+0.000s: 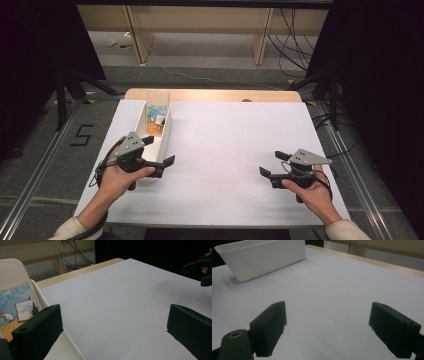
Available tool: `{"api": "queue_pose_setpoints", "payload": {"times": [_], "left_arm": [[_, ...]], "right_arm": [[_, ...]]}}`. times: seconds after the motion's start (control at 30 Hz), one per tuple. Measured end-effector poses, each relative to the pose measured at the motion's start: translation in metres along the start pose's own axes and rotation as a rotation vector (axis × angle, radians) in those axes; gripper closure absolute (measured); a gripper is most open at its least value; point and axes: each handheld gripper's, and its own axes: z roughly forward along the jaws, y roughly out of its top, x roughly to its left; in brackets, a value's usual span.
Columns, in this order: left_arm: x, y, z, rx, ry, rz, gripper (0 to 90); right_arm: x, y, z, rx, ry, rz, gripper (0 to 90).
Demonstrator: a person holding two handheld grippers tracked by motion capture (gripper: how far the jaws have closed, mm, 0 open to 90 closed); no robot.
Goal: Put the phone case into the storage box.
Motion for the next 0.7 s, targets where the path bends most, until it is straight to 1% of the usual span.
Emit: {"api": "queue_pose_setpoints", "payload": {"times": [0.27,0.33,0.7], "left_arm": [[-0.004,-0.010,-0.006,0.010,-0.006,0.002,0.0],[-0.005,-0.011,-0.007,0.011,-0.007,0.009,0.0],[-0.006,-0.014,-0.006,0.014,-0.012,0.009,0.0]], "right_arm": [[0.000,0.000,0.000,0.001,0.001,0.000,15.4],[0.000,0.000,0.000,0.001,0.001,-0.001,15.5],[-0.001,0.000,0.000,-0.001,0.004,-0.002,15.4]]}}
